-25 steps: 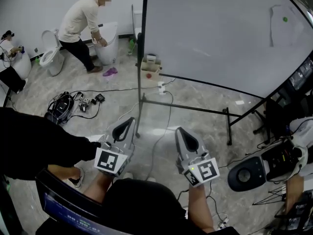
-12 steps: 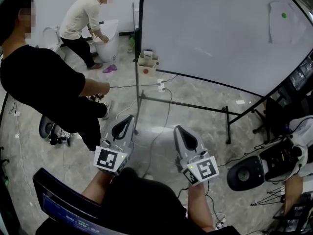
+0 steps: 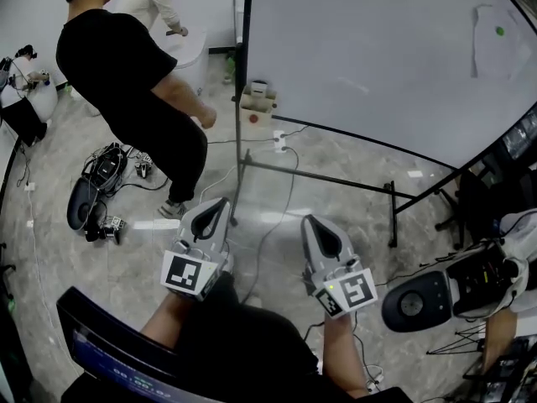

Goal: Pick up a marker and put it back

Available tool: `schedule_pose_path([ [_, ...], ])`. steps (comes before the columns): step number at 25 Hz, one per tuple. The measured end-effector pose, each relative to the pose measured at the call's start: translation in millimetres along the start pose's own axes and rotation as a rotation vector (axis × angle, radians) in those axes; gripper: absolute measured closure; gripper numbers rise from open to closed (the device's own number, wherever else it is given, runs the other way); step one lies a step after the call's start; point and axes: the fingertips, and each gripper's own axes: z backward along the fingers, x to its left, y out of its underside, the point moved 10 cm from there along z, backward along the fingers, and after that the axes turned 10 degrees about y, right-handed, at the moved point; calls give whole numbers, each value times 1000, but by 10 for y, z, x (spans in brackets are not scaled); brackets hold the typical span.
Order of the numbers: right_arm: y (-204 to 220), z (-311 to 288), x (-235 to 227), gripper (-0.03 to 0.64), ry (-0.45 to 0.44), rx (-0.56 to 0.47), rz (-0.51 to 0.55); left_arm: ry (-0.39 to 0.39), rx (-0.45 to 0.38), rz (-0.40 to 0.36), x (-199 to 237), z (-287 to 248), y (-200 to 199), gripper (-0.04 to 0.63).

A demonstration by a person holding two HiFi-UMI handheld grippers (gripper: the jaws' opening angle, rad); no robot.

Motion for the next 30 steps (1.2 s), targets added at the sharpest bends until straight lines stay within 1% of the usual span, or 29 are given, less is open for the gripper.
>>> schedule_pose_path([
  [4,22,-226,-58,607,7,6,-2,2,-2,8,209,-147,41,591],
  [7,43,-446,-78,607,7,18,20,24,-4,16,396,-316,72,591],
  [13,20,-963,-172,607,6,15,35,56,-5,2,820,-684,83,591],
  [20,-67,-1604,-295,607,47,-8,33,73,-6,1,1428,-1077,49,591],
  [27,-90,-2202,-276,607,81,-17,36,118,-15,5,2041,-1369,24,592],
  [30,-76,-2414,-265,607,104,-15,42,141,-5,2,2258,-1482,43,591],
])
